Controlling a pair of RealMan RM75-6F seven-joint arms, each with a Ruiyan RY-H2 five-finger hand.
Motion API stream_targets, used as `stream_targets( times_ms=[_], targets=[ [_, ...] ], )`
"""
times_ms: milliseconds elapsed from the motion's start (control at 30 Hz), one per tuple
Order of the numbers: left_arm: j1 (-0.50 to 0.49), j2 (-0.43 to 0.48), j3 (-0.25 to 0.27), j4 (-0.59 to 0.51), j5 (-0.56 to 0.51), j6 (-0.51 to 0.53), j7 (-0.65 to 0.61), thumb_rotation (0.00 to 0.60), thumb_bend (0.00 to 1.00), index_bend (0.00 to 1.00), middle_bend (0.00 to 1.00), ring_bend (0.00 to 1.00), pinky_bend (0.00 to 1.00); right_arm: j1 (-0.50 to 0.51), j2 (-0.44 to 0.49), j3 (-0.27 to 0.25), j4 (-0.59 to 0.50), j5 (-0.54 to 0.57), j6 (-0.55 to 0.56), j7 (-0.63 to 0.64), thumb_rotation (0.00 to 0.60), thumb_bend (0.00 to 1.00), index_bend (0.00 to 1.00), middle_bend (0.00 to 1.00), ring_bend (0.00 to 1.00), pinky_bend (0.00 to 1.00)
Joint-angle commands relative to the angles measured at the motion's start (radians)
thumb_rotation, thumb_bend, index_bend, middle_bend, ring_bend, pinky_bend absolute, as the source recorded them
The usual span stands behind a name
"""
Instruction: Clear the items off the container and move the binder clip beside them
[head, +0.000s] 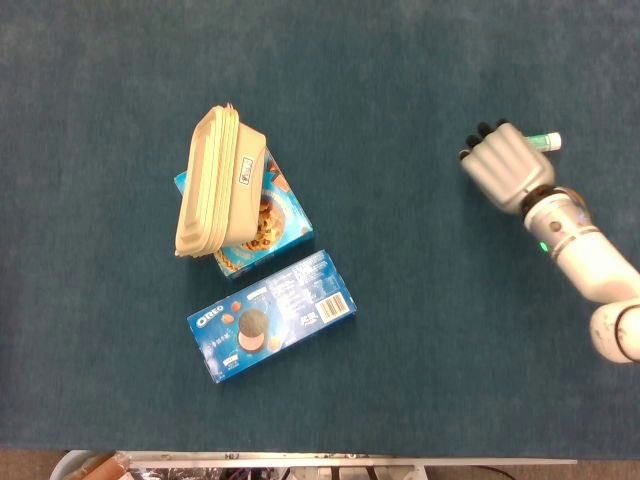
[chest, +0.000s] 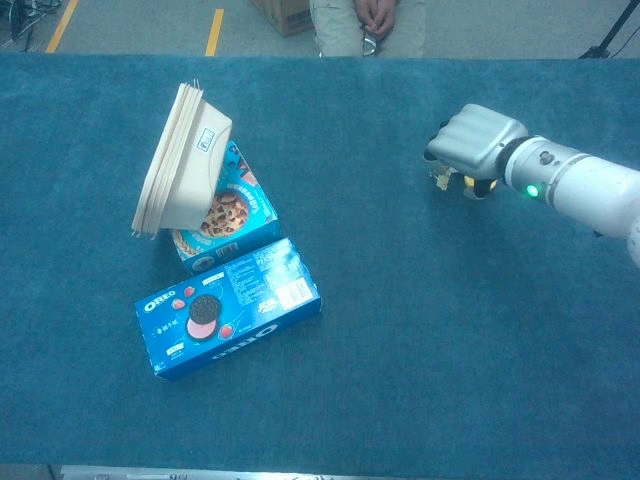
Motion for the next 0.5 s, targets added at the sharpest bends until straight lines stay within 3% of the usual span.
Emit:
stream_targets(
  times_ms=[33,200,500],
  targets=[
    [-0.005,-0.002,-0.001,-0.002,0.004,-0.005,0.003,0.6,0.39,0.19,0.12,0.06,0.04,-0.015,0.028,-0.011,-0.017,-0.005,0.013,0.01,0.6,0.23,0.39,0.32,0.22,0.38],
    [-0.01,-0.002,-0.003,-0.007,0.006,-0.008,0.01,0.6,0.39,0.19,0.12,0.06,0.04,-0.034,0.06,-0.006,-0.031,-0.017,0.026,0.045,0.6,0.23,0.4,0.32,0.22,0.38],
    [-0.027,0.002,-0.013,-0.017,0.001,-0.022,0.024,0.6,0.39,0.19,0.12,0.06,0.04,-0.092,0.15,0.059,-0.118,-0.086,0.101,0.197,0.6,0.23,0.4,0.32,0.22,0.38]
  ],
)
